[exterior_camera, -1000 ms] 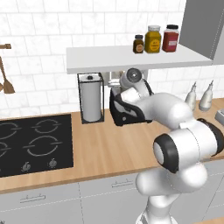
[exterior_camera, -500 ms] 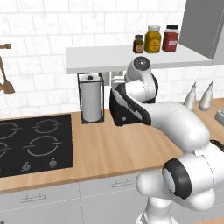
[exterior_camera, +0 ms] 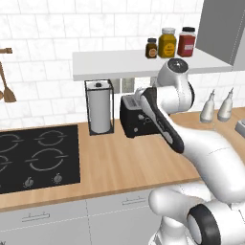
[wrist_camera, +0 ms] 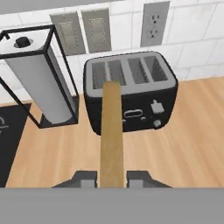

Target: Start the toaster. Once the lever pops up, take the bread to the plate on the dining counter.

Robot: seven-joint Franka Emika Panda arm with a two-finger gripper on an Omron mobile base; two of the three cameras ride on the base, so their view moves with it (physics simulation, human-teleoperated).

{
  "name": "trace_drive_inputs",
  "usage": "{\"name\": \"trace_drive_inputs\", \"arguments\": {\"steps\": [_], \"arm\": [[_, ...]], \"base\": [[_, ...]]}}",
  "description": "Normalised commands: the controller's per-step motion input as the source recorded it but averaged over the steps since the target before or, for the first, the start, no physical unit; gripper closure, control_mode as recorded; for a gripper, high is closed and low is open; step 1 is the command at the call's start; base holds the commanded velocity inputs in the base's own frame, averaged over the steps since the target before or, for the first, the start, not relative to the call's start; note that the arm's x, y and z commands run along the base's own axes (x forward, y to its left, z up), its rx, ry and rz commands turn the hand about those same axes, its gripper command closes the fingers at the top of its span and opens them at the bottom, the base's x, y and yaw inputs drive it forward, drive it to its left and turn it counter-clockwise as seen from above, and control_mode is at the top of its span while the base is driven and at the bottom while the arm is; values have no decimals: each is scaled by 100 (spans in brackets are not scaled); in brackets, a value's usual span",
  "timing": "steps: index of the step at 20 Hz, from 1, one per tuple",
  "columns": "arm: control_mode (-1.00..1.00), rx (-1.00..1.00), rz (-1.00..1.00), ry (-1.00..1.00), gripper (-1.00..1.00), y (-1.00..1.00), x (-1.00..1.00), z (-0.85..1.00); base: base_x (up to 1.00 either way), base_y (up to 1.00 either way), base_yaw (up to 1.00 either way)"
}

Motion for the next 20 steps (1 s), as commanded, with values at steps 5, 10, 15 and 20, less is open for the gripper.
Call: {"name": "trace_drive_inputs", "arguments": {"steps": [5, 10, 15, 20], "arm": [[-100, -4, 0, -1, 100, -24, -95, -4], [-100, 0, 4, -11, 100, 0, -82, 0], [-100, 0, 4, -3, 100, 0, -82, -3], [-100, -2, 0, -1, 100, 0, -49, -14]], "base": [[0, 0, 0], [0, 0, 0], [0, 0, 0], [0, 0, 0]]}}
